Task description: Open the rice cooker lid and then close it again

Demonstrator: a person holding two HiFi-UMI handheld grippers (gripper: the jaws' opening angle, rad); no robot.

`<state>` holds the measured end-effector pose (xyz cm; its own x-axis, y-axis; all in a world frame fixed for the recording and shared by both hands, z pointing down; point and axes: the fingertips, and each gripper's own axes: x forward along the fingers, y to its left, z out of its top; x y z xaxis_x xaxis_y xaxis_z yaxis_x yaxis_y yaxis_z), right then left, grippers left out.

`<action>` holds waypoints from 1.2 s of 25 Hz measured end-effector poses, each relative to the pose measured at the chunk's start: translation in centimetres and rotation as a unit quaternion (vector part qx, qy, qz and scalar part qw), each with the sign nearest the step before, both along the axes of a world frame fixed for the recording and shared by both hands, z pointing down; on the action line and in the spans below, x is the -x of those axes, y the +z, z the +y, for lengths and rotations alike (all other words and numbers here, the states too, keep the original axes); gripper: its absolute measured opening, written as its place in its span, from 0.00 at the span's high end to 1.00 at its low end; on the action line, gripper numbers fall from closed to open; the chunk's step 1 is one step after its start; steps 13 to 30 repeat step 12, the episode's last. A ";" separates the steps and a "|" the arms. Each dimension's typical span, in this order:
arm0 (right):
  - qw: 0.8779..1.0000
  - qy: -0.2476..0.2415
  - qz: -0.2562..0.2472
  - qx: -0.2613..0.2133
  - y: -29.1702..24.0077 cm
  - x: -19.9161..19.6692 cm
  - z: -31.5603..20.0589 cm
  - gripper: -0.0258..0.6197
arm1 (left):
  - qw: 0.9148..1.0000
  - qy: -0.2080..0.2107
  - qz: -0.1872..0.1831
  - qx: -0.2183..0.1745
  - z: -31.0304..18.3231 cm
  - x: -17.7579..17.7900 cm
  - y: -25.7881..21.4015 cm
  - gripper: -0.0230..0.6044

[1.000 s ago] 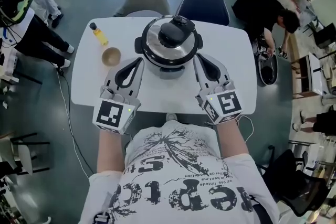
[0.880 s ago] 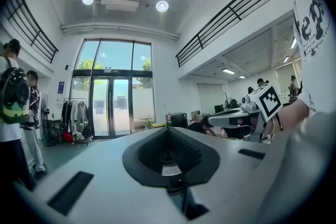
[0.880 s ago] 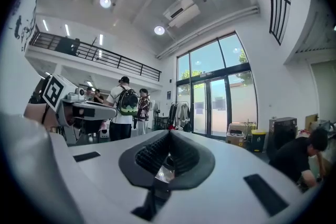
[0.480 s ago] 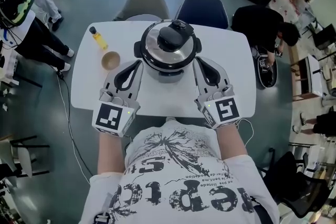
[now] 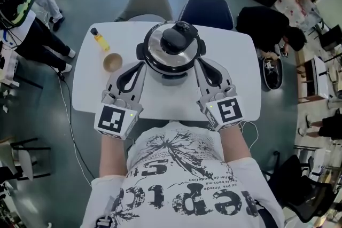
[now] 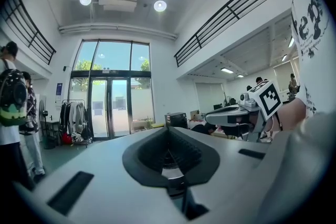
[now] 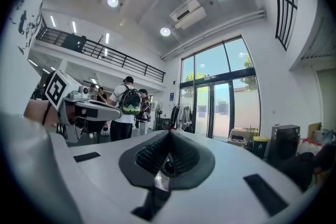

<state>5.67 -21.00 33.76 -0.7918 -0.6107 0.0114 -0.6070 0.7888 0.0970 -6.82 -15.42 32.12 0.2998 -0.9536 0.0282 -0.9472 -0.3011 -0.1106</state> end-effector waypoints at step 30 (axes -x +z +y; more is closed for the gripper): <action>1.000 0.001 0.015 0.005 0.8 0.8 -0.5 0.94 | 1.000 -0.006 -0.012 0.021 0.1 1.2 1.3 0.94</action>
